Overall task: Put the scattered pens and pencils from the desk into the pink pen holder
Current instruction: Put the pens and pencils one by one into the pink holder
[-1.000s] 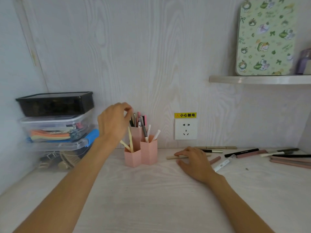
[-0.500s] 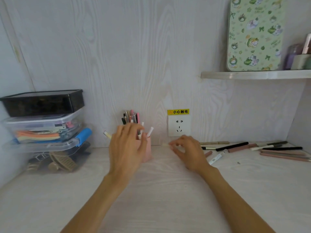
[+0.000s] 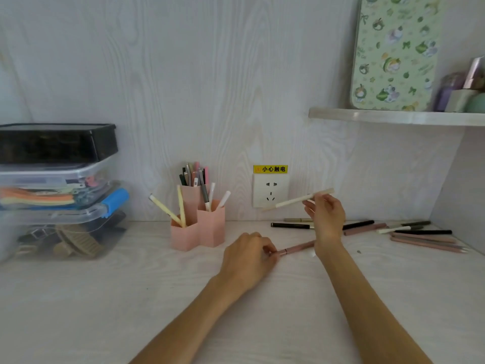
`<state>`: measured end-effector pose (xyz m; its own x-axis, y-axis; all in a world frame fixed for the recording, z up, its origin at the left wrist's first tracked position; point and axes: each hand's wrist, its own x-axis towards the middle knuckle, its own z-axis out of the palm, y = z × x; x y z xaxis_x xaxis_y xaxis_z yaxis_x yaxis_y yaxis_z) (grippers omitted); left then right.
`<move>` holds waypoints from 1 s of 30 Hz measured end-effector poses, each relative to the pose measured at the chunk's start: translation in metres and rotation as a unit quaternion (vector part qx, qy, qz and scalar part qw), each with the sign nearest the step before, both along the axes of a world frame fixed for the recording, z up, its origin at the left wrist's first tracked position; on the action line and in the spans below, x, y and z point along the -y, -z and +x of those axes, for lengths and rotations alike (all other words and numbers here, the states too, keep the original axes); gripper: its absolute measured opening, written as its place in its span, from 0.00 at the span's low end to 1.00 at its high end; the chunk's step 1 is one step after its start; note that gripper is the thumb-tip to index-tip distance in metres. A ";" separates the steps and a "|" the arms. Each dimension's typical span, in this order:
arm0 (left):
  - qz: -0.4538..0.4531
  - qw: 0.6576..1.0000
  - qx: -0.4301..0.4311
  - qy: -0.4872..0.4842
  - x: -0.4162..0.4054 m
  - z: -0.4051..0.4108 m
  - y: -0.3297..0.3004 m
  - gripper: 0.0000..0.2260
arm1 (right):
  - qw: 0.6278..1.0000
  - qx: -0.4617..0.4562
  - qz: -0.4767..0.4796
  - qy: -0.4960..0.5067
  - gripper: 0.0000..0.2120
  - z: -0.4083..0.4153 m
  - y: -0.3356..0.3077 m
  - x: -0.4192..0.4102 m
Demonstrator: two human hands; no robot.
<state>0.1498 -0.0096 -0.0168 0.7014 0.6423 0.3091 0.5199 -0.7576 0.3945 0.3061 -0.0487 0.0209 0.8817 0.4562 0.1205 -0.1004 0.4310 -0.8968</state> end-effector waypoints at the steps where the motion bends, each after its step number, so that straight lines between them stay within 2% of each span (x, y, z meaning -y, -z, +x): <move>1: 0.009 1.000 -0.002 -0.003 -0.005 -0.011 0.000 0.10 | 0.999 -0.024 0.012 -0.021 0.07 -0.004 -0.001 -0.001; 4: 0.025 1.000 0.001 -0.014 -0.021 -0.055 0.000 0.10 | 0.997 -0.045 0.040 -0.048 0.07 -0.013 -0.006 -0.002; 8: 0.019 0.998 -0.001 -0.053 -0.041 -0.126 0.006 0.09 | 0.997 0.010 0.062 -0.053 0.13 -0.036 -0.017 -0.003; 13: -0.068 0.991 0.071 -0.088 -0.069 -0.177 0.008 0.05 | 0.990 0.092 0.108 -0.017 0.14 -0.069 -0.048 -0.022; 17: -0.087 0.984 0.125 -0.091 -0.078 -0.180 0.011 0.07 | 0.970 0.206 0.131 0.011 0.13 -0.099 -0.081 -0.053; 19: -0.092 0.981 0.142 -0.090 -0.079 -0.180 0.013 0.04 | 0.953 0.289 0.093 0.020 0.13 -0.113 -0.088 -0.073; 21: -0.092 0.979 0.155 -0.093 -0.079 -0.181 0.014 0.06 | 0.922 0.387 0.007 0.011 0.14 -0.124 -0.089 -0.089; 24: -0.097 0.976 0.170 -0.100 -0.079 -0.179 0.013 0.08 | 0.847 0.519 -0.110 -0.014 0.14 -0.136 -0.083 -0.102; 27: -0.099 0.971 0.189 -0.105 -0.079 -0.178 0.012 0.07 | 0.790 0.592 -0.157 0.021 0.10 -0.141 -0.083 -0.104; 30: -0.098 0.970 0.195 -0.105 -0.079 -0.178 0.012 0.08 | 0.723 0.657 -0.211 0.037 0.14 -0.136 -0.076 -0.108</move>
